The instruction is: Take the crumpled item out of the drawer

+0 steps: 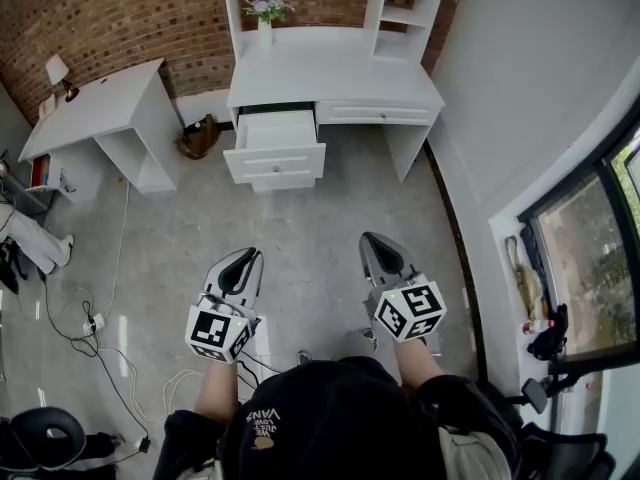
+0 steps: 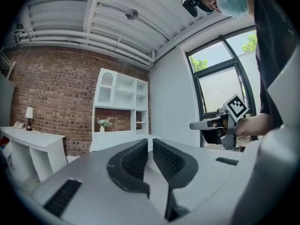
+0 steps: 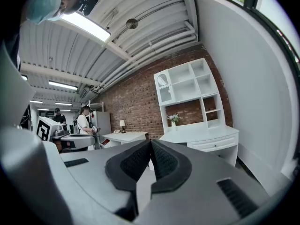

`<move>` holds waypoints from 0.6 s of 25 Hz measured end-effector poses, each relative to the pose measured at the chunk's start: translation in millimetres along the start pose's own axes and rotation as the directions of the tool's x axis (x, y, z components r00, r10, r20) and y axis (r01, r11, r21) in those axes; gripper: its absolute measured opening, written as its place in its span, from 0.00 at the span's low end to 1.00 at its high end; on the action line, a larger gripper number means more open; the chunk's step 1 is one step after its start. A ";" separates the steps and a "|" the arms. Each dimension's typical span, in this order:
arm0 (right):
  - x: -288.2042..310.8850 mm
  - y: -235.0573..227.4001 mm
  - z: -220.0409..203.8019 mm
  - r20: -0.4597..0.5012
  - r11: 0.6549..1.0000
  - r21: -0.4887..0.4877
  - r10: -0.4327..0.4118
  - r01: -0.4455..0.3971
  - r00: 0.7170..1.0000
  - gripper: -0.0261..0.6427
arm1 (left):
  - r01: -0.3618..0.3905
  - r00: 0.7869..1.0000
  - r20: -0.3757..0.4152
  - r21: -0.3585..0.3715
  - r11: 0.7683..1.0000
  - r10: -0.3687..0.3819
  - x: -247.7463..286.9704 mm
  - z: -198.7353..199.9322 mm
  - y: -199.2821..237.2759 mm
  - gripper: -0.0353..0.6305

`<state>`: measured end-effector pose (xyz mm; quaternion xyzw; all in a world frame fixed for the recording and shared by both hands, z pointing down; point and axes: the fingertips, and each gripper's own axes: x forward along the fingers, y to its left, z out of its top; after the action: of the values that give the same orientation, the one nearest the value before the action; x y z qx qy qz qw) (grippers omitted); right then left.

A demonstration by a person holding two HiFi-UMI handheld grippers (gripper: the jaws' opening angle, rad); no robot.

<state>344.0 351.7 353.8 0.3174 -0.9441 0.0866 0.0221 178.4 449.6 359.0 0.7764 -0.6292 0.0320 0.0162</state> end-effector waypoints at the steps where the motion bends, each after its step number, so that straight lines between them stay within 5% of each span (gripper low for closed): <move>1: 0.8 0.4 0.2 0.003 1.000 0.005 0.005 -0.005 1.000 0.04 | 0.008 1.000 0.001 -0.003 1.000 -0.008 0.8 -0.9 0.6 0.07; 9: 31.3 -32.2 -13.0 -0.046 0.999 0.041 0.004 -0.002 0.999 0.34 | 0.024 0.999 -0.037 -0.050 0.998 -0.026 37.0 -20.9 15.0 0.23; 15: 88.8 -70.9 -18.7 -0.062 0.998 0.063 0.020 -0.016 0.998 0.35 | -0.020 0.997 -0.071 -0.055 0.998 0.016 80.3 -31.2 51.7 0.24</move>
<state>315.7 246.6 391.4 0.3068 -0.9425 0.1262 0.0408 143.5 362.5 395.0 0.7682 -0.6360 0.0418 0.0597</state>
